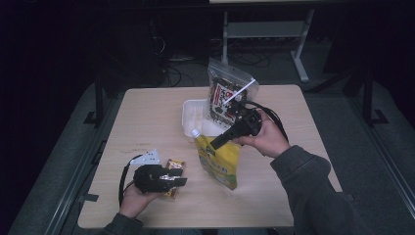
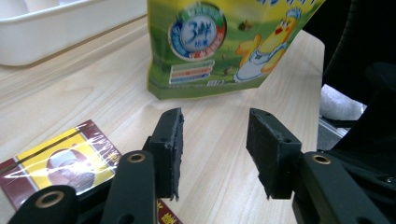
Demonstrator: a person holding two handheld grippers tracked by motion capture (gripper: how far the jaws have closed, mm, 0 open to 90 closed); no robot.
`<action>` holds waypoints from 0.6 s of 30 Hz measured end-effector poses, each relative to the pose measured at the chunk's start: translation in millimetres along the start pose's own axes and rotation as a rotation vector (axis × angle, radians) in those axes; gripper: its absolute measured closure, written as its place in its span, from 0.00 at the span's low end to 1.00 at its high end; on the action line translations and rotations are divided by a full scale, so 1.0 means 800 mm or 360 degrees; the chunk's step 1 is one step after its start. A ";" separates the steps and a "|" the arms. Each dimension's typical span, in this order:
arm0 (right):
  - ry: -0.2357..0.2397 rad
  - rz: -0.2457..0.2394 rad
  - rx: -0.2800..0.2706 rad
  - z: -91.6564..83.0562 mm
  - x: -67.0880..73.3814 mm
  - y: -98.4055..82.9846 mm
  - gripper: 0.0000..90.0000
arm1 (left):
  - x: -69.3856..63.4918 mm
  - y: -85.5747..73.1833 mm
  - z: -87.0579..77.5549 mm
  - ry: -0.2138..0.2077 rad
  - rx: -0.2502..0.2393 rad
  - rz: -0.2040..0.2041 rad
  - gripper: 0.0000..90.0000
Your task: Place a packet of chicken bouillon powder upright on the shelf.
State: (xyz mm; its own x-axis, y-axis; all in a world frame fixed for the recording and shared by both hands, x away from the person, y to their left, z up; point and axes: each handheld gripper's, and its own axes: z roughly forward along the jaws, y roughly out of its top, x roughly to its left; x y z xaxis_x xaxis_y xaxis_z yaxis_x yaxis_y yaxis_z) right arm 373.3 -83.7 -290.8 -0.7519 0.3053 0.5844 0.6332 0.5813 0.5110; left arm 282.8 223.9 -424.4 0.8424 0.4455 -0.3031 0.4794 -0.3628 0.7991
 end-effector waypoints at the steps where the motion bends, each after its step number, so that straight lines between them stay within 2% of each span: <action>1: 0.0001 0.0011 -0.0019 -0.001 -0.001 0.001 0.99 | 0.000 0.000 0.000 0.0003 0.0000 0.0000 0.60; 10: 0.0015 0.0113 -0.0185 -0.014 -0.004 0.014 0.99 | 0.001 -0.001 -0.003 0.0049 0.0016 0.0001 0.57; 13: 0.0016 0.0154 -0.0261 -0.020 -0.005 0.021 0.99 | 0.002 -0.001 -0.005 0.0082 0.0043 -0.0002 0.53; 18: 0.0020 0.0225 -0.0409 -0.028 -0.011 0.033 0.99 | 0.005 -0.002 -0.010 0.0115 0.0043 -0.0008 0.49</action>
State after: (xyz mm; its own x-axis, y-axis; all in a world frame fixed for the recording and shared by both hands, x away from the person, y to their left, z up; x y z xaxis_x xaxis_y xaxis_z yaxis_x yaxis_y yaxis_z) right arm 400.8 -88.3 -268.4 -0.6517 0.3594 0.6679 0.7584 0.3234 0.5660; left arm 283.7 232.5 -422.9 0.8204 0.5050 -0.2683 0.4911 -0.3820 0.7829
